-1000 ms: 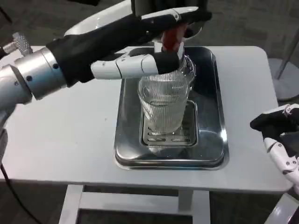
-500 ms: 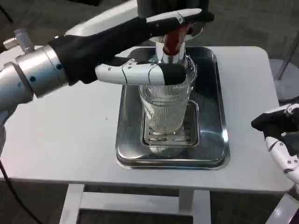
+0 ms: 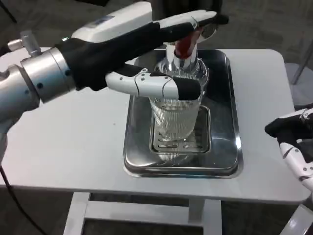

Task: Grasp the cup under the faucet to collect the drink, then remove the cup.

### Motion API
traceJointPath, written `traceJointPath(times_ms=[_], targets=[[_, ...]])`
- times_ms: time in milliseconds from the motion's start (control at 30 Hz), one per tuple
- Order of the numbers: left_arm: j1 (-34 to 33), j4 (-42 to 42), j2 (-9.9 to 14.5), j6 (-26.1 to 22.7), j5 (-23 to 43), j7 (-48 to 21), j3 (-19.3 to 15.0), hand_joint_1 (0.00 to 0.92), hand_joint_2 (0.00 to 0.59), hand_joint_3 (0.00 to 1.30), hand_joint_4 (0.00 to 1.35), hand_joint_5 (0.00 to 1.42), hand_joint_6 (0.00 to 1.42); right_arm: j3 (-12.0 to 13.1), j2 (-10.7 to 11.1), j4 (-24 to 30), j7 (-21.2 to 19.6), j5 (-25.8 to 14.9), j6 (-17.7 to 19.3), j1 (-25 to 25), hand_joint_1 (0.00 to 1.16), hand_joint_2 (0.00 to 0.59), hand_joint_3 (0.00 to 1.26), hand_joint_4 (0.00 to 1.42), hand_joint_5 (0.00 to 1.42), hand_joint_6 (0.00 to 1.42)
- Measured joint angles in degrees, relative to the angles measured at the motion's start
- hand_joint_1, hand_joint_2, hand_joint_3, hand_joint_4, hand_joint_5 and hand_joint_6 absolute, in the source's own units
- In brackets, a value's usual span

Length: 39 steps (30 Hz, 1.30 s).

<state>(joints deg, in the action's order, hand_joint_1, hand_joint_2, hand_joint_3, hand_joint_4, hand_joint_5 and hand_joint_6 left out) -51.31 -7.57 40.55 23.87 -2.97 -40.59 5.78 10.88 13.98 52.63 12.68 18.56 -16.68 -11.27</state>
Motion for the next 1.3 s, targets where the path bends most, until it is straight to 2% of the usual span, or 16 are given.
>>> traceJointPath(times_ms=[600, 667, 733, 867, 1000, 1100, 1200, 1300], targets=[[-0.2, 0.0, 1.2, 2.6, -2.3, 1.4, 1.4, 0.000, 0.068, 0.08, 0.01, 0.08, 0.20, 0.1, 0.1, 1.1, 0.1, -0.4, -1.2, 0.0, 0.66, 0.487, 0.60, 0.50, 0.50, 0.59], [-0.2, 0.0, 1.3, 2.7, -2.4, 1.7, 1.6, 0.000, 0.069, 0.08, 0.01, 0.08, 0.20, 0.1, 0.1, 1.1, 0.1, -0.6, -1.4, 0.0, 0.64, 0.478, 0.54, 0.48, 0.50, 0.58], [-0.2, 0.0, 1.3, 2.8, -2.4, 1.8, 1.7, 0.000, 0.069, 0.08, 0.01, 0.08, 0.20, 0.1, 0.1, 1.1, 0.1, -1.3, -1.5, 0.1, 0.58, 0.456, 0.42, 0.46, 0.47, 0.57], [-0.2, 0.0, 1.5, 2.8, -2.4, 1.8, 1.8, 0.000, 0.072, 0.08, 0.00, 0.08, 0.20, 0.2, 0.1, 1.0, 0.7, -4.5, -1.5, 0.8, 0.53, 0.335, 0.17, 0.29, 0.40, 0.58], [-0.2, 0.0, 1.7, 2.8, -2.4, 1.8, 1.8, 0.000, 0.074, 0.08, 0.00, 0.08, 0.20, 0.7, 0.6, -0.4, 2.7, -9.8, -3.4, 2.7, 0.54, 0.288, 0.10, 0.20, 0.32, 0.51], [-0.1, 0.1, 1.7, 2.8, -2.4, 1.8, 1.7, 0.000, 0.074, 0.08, 0.00, 0.08, 0.20, 0.9, 1.6, -1.4, 4.1, -13.1, -5.1, 3.9, 0.57, 0.279, 0.04, 0.14, 0.25, 0.44], [-0.1, 0.2, 1.7, 2.8, -2.4, 1.9, 1.7, 0.000, 0.074, 0.08, 0.00, 0.08, 0.20, 0.9, 2.4, -1.6, 4.3, -14.2, -5.7, 4.6, 0.61, 0.259, 0.00, 0.10, 0.20, 0.40], [0.0, 0.2, 1.9, 2.8, -2.4, 2.1, 1.6, 0.000, 0.074, 0.08, 0.00, 0.08, 0.20, -0.1, 3.8, -2.7, 4.7, -15.3, -6.8, 6.0, 0.66, 0.238, 0.00, 0.08, 0.16, 0.37]])
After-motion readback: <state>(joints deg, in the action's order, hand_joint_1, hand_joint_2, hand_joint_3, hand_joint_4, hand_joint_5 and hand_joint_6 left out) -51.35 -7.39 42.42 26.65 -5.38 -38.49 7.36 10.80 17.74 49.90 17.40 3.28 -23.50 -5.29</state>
